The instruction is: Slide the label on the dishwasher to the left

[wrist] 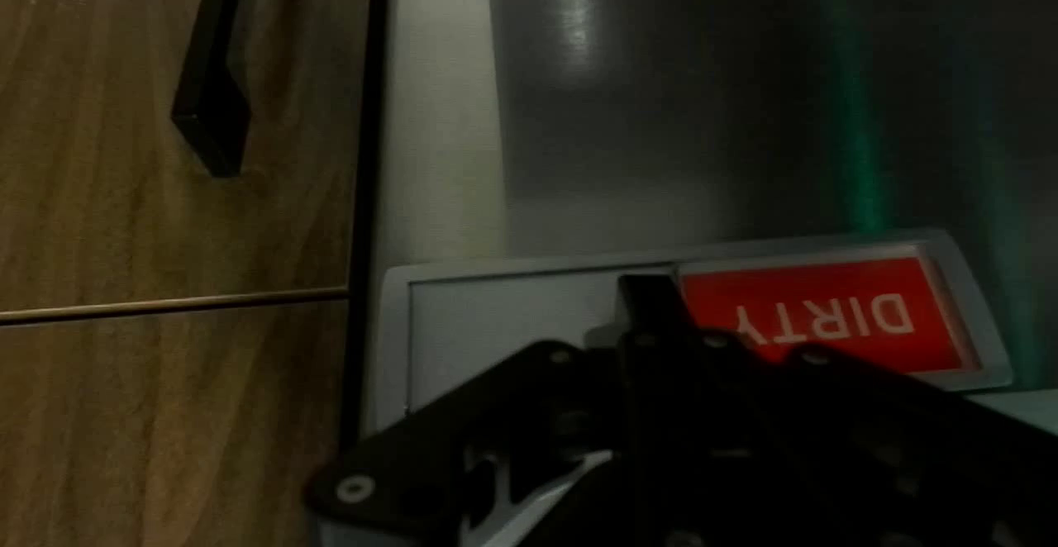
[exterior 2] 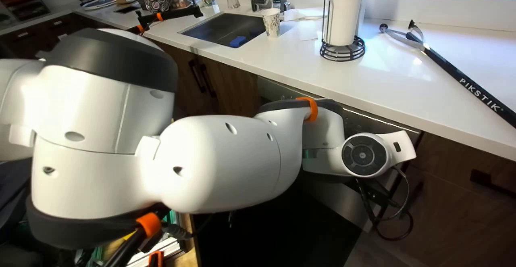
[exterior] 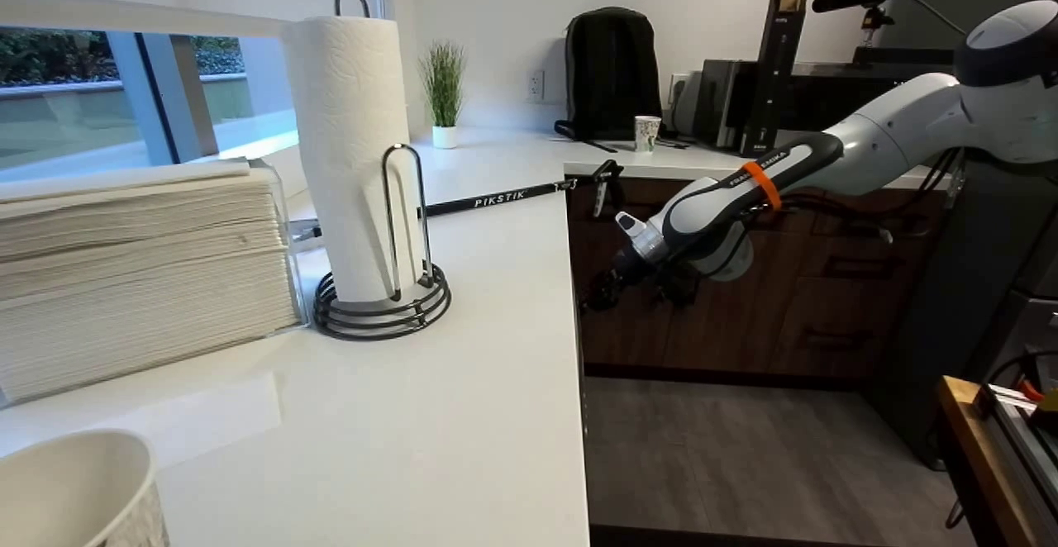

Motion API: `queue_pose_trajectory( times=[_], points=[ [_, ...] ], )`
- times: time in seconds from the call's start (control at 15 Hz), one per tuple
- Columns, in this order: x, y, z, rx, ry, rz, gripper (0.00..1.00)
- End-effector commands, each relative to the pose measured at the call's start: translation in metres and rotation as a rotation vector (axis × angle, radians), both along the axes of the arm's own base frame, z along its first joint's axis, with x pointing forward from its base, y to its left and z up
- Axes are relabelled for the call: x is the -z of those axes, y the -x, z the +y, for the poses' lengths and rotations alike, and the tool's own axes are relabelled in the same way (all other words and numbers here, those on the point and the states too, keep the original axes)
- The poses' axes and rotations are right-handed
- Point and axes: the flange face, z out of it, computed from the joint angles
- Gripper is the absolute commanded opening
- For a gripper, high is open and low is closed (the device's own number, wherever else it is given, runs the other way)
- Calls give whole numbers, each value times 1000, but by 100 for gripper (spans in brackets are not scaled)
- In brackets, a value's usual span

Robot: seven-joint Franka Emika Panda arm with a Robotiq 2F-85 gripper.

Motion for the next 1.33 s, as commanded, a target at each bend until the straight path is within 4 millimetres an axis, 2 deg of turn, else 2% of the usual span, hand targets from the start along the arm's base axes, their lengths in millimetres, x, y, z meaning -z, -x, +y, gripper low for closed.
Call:
queue_pose_trajectory(
  times=[0.0,0.4,1.0,1.27],
  points=[
    [4,-1,12,-79,-37,30,0],
    [1,-1,21,-144,-55,47,0],
    [-3,1,59,-281,-92,65,0],
    [-3,3,67,-320,-87,67,0]
  ],
)
